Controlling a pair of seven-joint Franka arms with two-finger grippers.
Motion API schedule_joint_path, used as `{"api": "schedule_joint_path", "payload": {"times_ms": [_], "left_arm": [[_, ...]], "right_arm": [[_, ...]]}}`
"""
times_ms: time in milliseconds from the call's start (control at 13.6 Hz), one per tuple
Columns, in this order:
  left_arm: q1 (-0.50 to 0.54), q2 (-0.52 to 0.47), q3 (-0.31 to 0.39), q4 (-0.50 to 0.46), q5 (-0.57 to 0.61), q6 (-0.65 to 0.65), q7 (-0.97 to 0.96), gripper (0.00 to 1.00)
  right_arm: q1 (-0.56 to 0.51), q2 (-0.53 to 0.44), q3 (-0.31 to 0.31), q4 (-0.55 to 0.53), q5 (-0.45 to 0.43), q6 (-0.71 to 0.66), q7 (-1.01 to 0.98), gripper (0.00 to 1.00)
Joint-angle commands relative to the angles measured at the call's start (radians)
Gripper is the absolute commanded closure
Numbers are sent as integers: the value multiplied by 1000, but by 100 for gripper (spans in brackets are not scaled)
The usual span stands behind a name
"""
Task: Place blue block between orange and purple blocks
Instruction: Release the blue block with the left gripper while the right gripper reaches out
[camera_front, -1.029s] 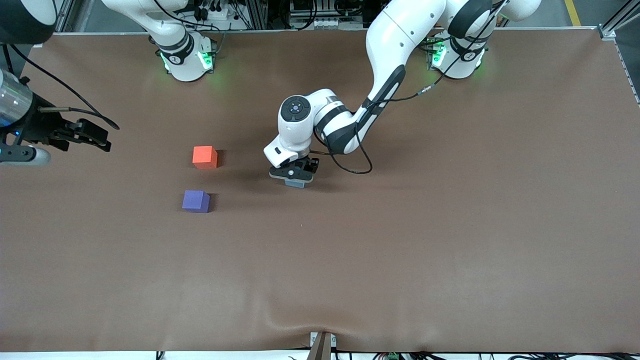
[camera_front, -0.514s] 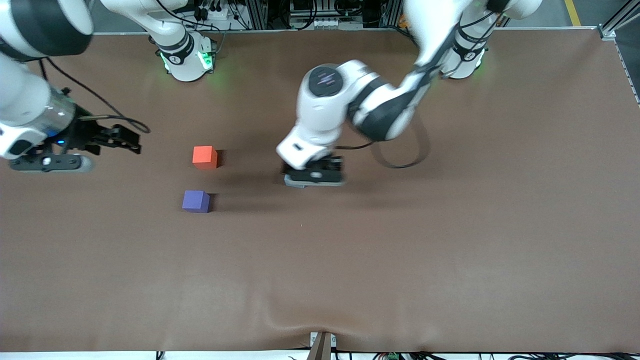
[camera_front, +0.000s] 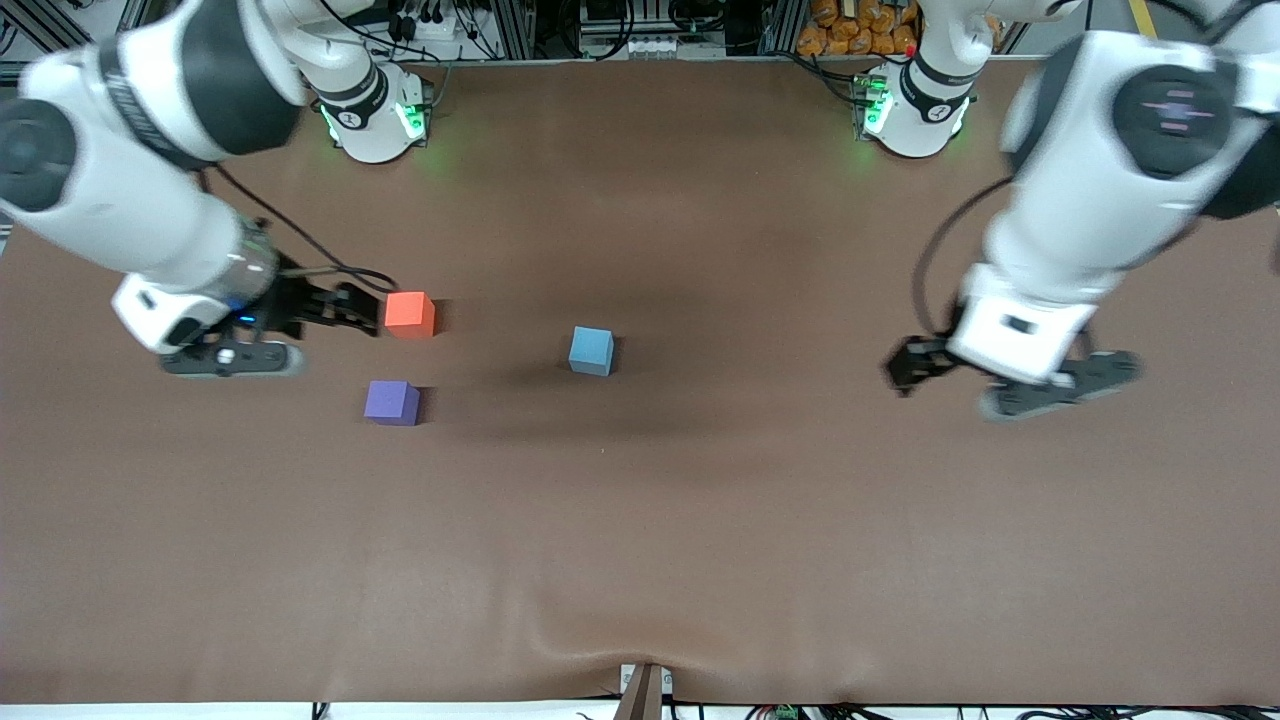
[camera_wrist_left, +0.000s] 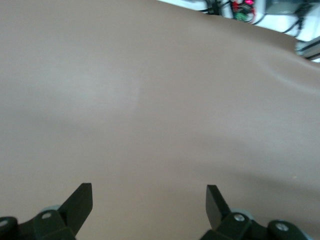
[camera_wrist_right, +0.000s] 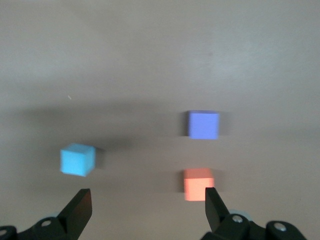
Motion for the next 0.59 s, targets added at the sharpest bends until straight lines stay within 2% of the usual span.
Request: {"api": "schedule_joint_path", "payload": {"times_ms": [0, 514], "left_arm": [[112, -92, -14, -104, -9, -10, 108, 0], [304, -220, -16, -245, -10, -7, 294, 0]], "right_arm": [[87, 63, -9, 19, 4, 59, 146, 0], [225, 209, -11, 22, -9, 239, 312, 0]]}}
